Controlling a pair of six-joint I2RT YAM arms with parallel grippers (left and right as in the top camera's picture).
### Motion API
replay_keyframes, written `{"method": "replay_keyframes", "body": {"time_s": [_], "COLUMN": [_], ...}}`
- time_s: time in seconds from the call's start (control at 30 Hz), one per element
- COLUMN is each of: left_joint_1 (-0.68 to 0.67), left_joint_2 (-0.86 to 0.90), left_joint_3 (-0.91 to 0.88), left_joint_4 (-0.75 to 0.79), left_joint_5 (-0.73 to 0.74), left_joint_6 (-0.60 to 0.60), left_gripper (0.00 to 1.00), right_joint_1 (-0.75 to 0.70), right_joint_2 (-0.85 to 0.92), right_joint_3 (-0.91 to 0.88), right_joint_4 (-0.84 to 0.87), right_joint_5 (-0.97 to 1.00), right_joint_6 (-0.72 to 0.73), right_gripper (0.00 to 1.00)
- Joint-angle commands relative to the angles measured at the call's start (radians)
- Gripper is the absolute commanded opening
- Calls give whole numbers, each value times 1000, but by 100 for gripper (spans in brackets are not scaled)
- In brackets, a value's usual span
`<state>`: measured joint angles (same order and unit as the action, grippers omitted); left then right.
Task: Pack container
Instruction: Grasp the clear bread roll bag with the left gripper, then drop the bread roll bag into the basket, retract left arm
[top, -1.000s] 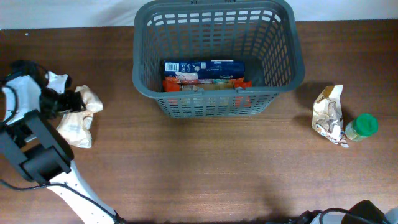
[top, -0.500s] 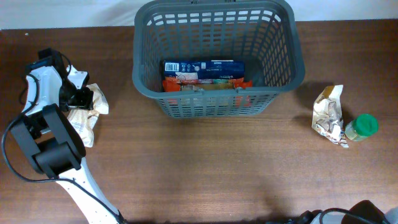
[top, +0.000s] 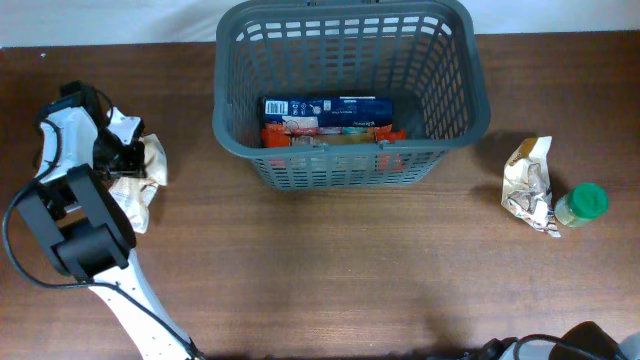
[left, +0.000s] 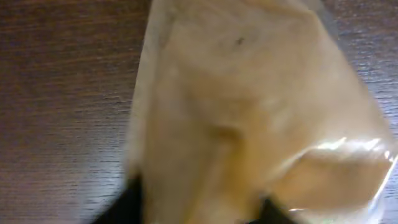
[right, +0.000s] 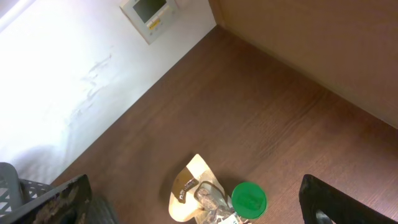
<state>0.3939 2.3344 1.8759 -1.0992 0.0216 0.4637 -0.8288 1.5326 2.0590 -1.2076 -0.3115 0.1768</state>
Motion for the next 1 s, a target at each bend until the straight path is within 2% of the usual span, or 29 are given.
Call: {"method": "replay_keyframes", "body": {"time_s": [0.0,0.07,0.2,0.37,0.4,0.5,0.6,0.8,0.9,0.97], "left_joint_1": [-3,-3,-8,-45,-70,-126,-205,-420,-584,-676], "left_joint_2": [100,100,95,93,93,74,-38,-170,-187,-179], "left_joint_3": [-34,16,271,829,1017,1265,1262,1262,1262,1242], "left_joint_4": [-28,-77,-256,-521,-566,-573,-493,-330,-307,-308], "left_joint_5": [-9,18,44,77,76,98,116,114,114,114], "left_joint_6": [16,13,-55,-136,-138,-138,-127,125,385,487], "left_gripper": [2,2,2,2,2,2,2,2,2,2], "right_joint_1": [-3,-3,-3,-3,-3,-3,-3,-3,-3,-3], "right_joint_2": [2,2,2,2,2,2,2,2,2,2], "right_joint_3": [4,4,4,4,4,4,4,4,4,4], "right_joint_4": [0,0,-1,-1,-1,-1,0,0,0,-1], "right_joint_5": [9,9,9,9,9,9,9,9,9,9], "right_joint_6": [-5,-5,-5,-5,-5,-5,-5,-5,-5,-5], "right_gripper": [99,99,99,99,99,99,99,99,99,99]}}
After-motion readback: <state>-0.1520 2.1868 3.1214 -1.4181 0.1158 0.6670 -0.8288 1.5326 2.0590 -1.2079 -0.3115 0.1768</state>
